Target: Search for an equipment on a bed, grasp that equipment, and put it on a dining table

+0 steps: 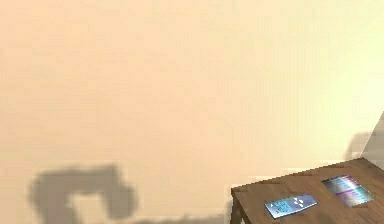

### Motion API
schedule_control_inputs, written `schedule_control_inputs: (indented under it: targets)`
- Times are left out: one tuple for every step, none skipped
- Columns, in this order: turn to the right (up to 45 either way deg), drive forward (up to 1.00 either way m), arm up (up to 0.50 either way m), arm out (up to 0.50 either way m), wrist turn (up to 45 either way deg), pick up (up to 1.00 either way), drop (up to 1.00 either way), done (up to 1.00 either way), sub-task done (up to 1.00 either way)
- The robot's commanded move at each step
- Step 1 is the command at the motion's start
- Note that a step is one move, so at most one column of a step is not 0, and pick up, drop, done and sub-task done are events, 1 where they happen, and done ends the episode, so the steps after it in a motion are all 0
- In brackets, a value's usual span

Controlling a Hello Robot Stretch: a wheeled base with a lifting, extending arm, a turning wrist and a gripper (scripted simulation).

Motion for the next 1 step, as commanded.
schedule_control_inputs:
  targets:
    - [0.0, 0.00, 0.04, 0.00, 0.0, 0.00, 0.00, 0.00, 0.00]
